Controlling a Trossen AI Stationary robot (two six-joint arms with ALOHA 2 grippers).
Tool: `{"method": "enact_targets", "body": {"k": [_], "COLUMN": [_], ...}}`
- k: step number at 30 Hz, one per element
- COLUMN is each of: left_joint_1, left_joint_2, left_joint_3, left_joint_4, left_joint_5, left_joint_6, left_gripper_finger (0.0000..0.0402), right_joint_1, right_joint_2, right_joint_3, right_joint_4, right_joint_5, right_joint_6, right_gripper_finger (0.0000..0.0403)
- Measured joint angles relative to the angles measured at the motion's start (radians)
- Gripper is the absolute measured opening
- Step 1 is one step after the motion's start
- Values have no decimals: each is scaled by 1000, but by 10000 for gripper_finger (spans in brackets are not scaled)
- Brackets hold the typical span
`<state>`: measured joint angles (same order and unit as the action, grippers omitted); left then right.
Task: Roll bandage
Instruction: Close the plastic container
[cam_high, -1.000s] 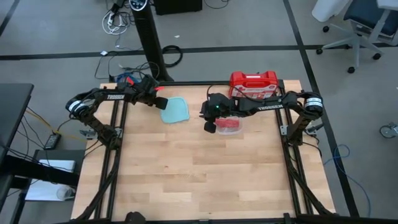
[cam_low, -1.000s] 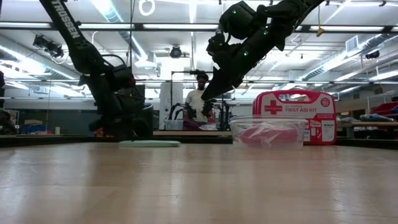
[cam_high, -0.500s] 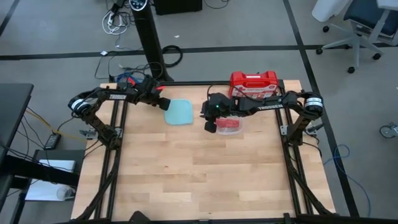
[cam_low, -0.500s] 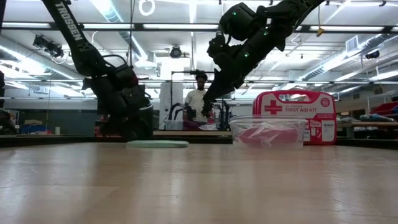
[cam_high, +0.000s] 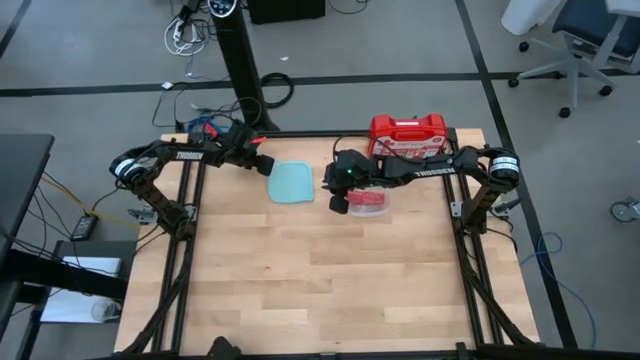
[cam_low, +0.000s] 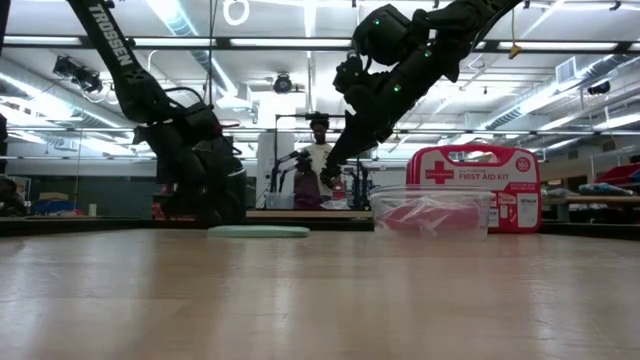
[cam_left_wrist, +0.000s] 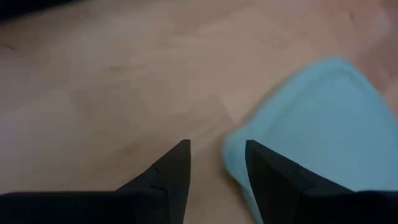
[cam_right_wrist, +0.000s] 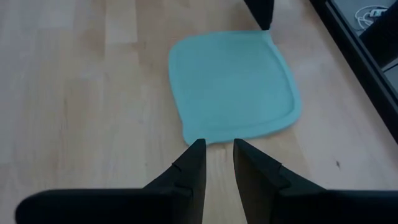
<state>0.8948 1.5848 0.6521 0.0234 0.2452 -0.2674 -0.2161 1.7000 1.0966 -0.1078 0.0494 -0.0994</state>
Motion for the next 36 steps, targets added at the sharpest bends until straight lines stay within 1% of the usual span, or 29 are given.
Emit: {"method": "enact_targets", "body": {"k": [4, 9, 14, 16, 21, 29, 31, 32, 36], "left_joint_1": [-9, -65, -141, -174, -253, -339, -360, -369, -410], "left_joint_2": [0, 0, 0, 0, 0, -7, -8, -9, -12], "left_joint_3": [0, 0, 0, 0, 0, 8, 7, 7, 5], "left_joint_4": [47, 86, 145, 148, 75, -146, -192, -209, -253], "left_joint_5": [-55, -139, -107, -113, -117, -116, -83, -50, 148], "left_joint_6": [-30, -30, 17, 58, 152, 182, 174, 160, 128], "left_gripper_finger": [156, 156, 156, 156, 156, 156, 156, 156, 156], "right_joint_1": [0, 0, 0, 0, 0, 0, 0, 0, 0], "right_joint_2": [0, 0, 0, 0, 0, 0, 0, 0, 0], "right_joint_3": [0, 0, 0, 0, 0, 0, 0, 0, 0], "right_joint_4": [0, 1, 1, 1, 0, -27, -33, -36, -49], "right_joint_5": [0, 1, 1, 1, 1, 1, 1, 1, 1], "right_joint_6": [0, 0, 0, 0, 0, 1, 2, 3, 5], "right_gripper_finger": [79, 79, 79, 79, 79, 79, 79, 79, 79]}}
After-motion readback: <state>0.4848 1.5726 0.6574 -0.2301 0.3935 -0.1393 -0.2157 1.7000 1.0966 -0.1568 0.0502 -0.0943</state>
